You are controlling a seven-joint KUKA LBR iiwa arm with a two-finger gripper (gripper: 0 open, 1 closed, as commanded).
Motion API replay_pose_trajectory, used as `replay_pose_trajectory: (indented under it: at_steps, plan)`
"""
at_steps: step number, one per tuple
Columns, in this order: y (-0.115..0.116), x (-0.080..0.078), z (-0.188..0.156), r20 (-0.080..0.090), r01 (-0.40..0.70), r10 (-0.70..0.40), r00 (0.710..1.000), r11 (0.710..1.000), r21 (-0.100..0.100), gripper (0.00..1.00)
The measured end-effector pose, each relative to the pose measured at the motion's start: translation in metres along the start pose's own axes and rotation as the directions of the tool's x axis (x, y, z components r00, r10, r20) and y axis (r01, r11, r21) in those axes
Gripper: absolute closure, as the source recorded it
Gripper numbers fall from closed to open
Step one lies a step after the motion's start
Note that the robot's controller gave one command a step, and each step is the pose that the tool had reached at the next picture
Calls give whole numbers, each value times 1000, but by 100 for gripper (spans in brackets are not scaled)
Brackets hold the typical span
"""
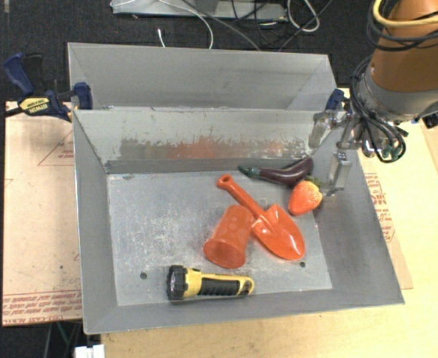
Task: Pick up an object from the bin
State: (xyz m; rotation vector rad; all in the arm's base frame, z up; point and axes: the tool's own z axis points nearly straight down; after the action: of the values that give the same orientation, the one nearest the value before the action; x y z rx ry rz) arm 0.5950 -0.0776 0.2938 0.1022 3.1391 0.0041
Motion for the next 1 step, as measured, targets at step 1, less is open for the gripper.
replay_pose_trajectory:
  at_steps: [1]
  plan:
    - [2, 4, 70, -3, -97, 97, 995, 995, 0, 0]
